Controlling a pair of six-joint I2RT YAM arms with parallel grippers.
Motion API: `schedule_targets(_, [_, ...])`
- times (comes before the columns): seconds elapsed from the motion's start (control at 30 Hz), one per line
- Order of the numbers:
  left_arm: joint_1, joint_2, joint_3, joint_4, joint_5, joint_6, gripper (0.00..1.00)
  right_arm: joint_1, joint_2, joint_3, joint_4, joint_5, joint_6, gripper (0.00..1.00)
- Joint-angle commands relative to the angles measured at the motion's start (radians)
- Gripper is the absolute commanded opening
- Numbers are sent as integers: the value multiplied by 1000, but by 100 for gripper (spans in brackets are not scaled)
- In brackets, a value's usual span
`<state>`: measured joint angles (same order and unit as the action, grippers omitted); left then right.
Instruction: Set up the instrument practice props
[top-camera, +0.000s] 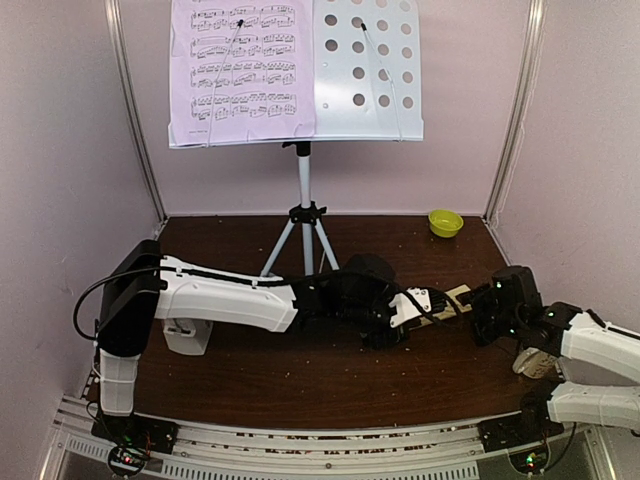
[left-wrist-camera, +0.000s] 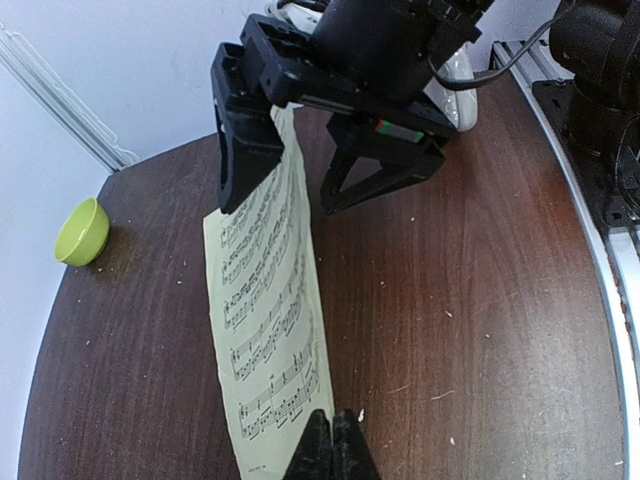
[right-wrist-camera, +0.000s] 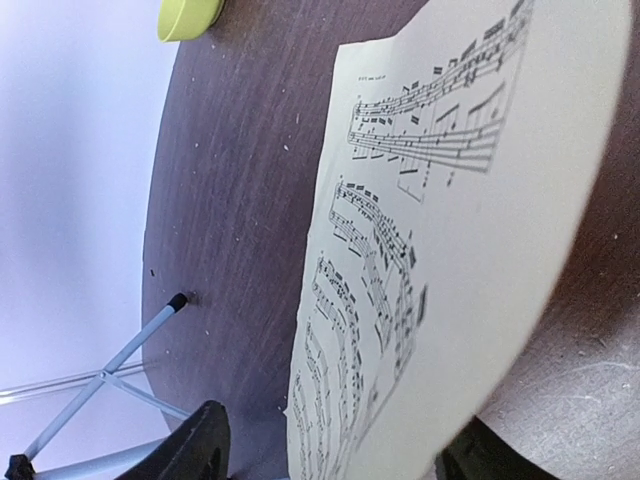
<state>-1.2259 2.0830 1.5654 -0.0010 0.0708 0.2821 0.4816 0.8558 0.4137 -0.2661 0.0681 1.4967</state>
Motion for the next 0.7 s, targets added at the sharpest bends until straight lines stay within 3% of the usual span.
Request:
schedule_targets(0.0, [3,-33,3,40,22,21,0,-6,6,-14,33,47,8,66])
schedule_targets(0.3, [1,-77,-60,53,6,78,0,-14,-17,12,-56,90,-43,15])
schedule_targets(0.47, [0,-80,-62,59,10,81,0,-15,-54,21,-124,104,-57,2])
schedule_targets(0.5, [0,-80,-61,61,8,78,4,-16,-65,21,-131,107,-63,0])
schedule_targets(0.67, [11,-125,-101,73,18,11,44,-21,-124,38,-149,112,-157,0])
